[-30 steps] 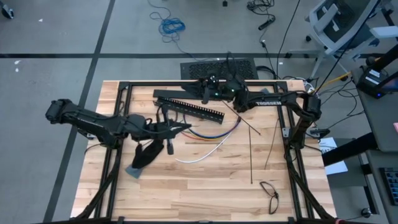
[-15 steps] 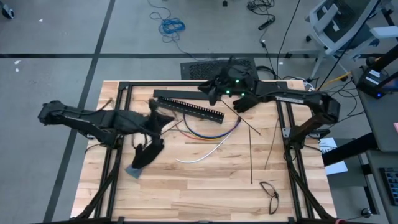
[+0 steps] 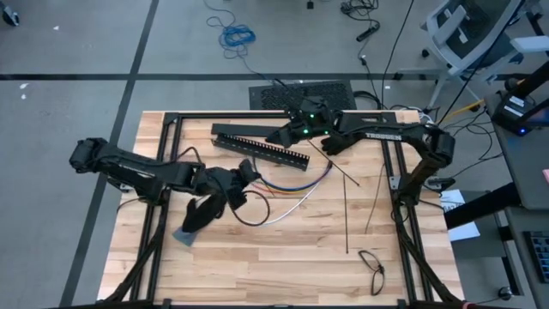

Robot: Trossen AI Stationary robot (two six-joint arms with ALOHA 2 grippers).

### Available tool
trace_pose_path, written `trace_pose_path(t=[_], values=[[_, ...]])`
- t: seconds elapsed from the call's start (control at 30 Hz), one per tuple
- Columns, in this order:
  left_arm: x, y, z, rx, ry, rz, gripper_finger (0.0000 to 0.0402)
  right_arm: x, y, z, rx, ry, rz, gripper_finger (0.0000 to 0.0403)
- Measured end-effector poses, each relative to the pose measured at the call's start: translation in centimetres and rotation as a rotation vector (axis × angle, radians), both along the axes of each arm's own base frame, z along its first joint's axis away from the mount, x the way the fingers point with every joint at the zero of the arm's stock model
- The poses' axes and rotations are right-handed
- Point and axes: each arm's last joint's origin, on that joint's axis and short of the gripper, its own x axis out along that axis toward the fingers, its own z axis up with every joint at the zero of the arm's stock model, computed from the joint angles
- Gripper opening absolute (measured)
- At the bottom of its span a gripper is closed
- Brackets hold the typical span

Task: Ziptie cables
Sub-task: Prepare the zip tie

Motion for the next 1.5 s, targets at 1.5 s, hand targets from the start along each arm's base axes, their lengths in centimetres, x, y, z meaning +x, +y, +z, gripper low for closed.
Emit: trace_pose_path(t=[1.5], values=[[-1.6,-2.2,2.3,0.053,-0.068,-0.112,0.0,9.7,-5.0,-4.3,0.352,-0.531,0.041,0.0211]])
